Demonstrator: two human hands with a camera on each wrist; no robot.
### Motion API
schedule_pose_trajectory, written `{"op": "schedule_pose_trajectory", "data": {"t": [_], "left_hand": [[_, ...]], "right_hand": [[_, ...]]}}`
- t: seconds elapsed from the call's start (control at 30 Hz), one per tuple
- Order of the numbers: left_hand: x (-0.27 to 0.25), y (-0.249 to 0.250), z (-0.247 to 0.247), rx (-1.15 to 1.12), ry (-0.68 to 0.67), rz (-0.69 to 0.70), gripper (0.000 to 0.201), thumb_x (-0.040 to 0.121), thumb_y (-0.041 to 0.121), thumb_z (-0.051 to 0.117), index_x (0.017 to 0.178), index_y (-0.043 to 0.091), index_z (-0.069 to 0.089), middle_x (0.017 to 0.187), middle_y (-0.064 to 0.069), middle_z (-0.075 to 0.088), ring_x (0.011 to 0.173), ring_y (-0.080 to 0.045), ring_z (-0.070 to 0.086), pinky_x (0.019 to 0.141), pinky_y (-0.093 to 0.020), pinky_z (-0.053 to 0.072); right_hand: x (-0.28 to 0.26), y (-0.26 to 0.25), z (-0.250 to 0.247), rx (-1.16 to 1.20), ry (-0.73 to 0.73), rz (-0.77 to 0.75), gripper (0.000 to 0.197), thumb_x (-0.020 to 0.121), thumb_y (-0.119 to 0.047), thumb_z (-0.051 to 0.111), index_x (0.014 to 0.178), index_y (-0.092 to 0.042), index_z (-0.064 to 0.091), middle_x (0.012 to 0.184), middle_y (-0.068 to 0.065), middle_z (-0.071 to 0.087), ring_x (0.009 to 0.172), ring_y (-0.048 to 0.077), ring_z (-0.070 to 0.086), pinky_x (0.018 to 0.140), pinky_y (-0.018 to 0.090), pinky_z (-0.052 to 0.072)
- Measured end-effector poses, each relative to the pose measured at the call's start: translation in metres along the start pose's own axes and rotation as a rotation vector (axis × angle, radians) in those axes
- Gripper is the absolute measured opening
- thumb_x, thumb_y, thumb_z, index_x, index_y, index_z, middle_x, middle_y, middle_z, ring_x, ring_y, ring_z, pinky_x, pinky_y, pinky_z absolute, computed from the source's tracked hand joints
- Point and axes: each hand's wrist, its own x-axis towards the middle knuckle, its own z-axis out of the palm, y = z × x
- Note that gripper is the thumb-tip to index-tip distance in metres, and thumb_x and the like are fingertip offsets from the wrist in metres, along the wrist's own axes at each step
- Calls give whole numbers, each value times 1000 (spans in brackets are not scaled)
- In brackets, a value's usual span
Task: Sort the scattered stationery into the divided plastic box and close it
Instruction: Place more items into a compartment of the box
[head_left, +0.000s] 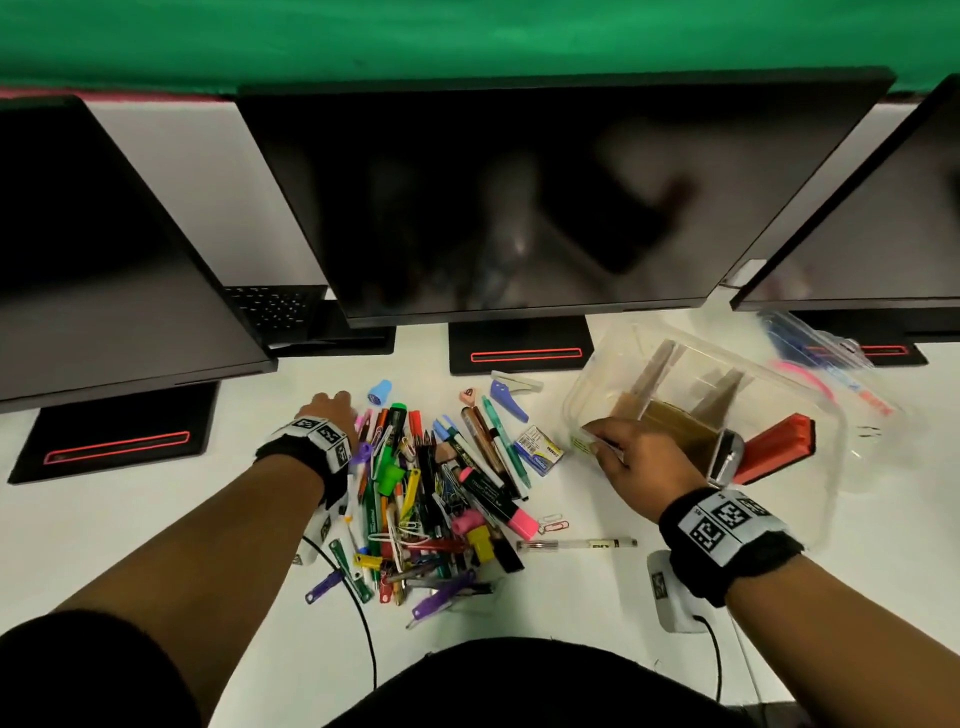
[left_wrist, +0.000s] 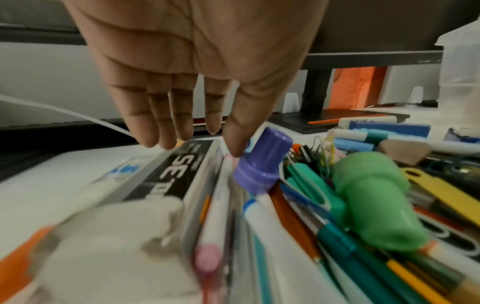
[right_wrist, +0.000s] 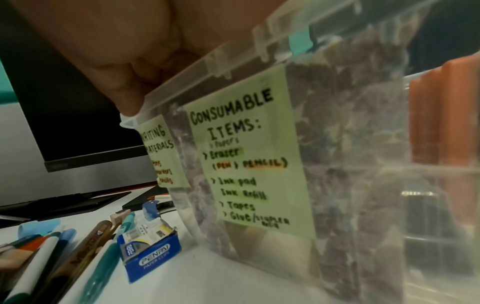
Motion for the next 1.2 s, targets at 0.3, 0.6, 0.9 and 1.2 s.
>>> {"op": "schedule_pose_trajectory", "data": {"t": [0.3,0.6,0.9,1.2], "left_hand": [[1,-4,7,66,-22,-49,103,54,12,81,139,17,23,128,-15,36,123,-36,42,102,-46,44],[12,6,-10,-210,103,-21,52,88,20,58,134,9,37,127,-22,50,115,-38,53,96,-43,45],[-37,94,-90,-608,351,412,30,79,13,69,103,17,51,91,-1,62,82,-20,58,67,-25,44],[-88,181,-85,-1185,-95,840,50,75,-13,67,99,21,40,87,5,61,73,1,64,64,-11,55]], "right_hand": [[-11,-2,3,-33,-57,-37,28,94,-22,47,120,-18,58,115,5,65,110,23,56,95,32,45],[-7,-1,-3,-39,-75,-35,27,95,-23,46,119,-17,58,115,4,65,109,23,56,96,33,45],[4,-13,-23,91,8,17,32,92,-34,53,116,-15,63,109,2,68,101,20,60,93,31,46],[2,-27,-58,699,189,176,50,84,-25,67,130,-21,48,97,-7,60,88,12,58,81,20,48]]}}
